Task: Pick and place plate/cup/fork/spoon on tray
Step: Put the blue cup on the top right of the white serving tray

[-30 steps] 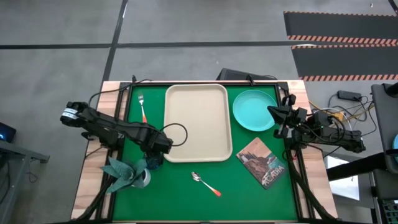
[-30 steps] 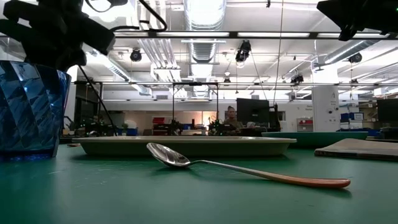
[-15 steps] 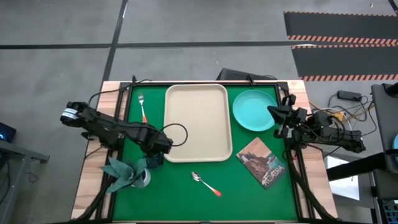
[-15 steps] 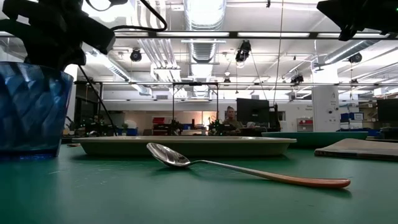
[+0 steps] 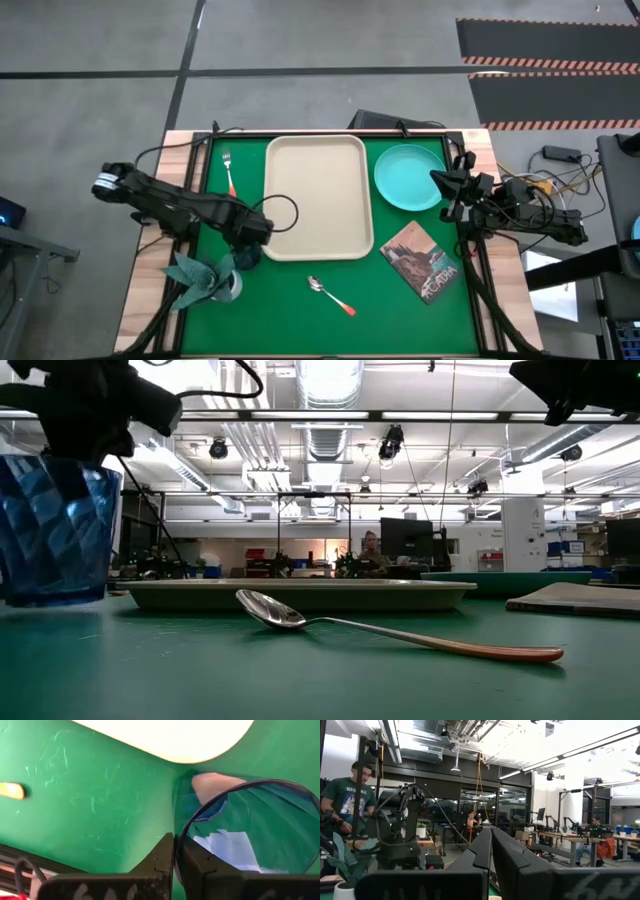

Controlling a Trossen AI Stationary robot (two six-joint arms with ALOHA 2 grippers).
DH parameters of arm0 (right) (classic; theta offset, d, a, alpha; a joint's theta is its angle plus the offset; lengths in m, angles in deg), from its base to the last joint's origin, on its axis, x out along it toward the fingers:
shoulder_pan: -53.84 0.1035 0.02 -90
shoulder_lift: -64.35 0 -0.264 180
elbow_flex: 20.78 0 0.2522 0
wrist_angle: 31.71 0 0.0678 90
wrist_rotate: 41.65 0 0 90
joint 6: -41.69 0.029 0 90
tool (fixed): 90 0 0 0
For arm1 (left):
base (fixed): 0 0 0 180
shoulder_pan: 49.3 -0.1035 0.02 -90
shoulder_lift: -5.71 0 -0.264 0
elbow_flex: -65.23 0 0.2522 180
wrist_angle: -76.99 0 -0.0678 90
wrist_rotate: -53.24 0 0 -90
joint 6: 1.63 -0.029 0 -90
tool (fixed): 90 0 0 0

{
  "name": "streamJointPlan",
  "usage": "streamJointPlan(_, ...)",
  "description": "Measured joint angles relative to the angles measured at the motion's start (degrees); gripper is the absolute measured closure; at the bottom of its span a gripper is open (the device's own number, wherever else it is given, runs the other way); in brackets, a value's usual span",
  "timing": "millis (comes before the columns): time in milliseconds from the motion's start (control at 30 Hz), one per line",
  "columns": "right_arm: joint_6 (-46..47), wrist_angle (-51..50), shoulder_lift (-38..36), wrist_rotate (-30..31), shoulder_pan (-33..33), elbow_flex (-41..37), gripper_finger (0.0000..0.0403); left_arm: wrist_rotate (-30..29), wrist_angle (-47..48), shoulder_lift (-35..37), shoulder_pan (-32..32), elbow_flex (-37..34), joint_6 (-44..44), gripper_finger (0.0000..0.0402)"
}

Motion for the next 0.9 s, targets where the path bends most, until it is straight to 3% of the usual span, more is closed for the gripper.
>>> streamJointPlan(900, 0.42, 0.04, 0.00, 0.00, 0.02, 0.00, 0.0394, -4.43, -0.14, 1.53, -2.04, 14.57, 9.03, 0.0400)
